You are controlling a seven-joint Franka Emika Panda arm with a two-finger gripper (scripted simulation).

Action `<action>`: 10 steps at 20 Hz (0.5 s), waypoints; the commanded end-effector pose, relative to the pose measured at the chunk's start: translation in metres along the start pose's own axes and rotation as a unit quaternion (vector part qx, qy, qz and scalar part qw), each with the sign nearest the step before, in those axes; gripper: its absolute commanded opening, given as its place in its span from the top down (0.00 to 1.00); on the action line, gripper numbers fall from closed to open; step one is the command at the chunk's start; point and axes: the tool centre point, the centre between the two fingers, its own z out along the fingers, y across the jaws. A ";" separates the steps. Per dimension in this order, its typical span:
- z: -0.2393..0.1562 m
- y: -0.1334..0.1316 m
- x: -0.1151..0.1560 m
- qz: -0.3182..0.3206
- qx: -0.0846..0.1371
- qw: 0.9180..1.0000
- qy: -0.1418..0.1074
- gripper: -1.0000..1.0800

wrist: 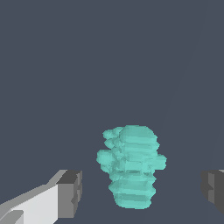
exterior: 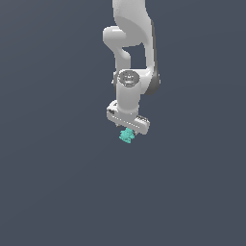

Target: Pick up the object and move it to a goal position.

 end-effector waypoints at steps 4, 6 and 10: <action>0.007 0.002 -0.007 0.027 0.000 1.000 0.000 0.04; 0.008 0.003 -0.008 0.031 0.000 1.000 0.000 0.04; 0.009 0.003 -0.008 0.030 -0.001 1.000 0.000 0.04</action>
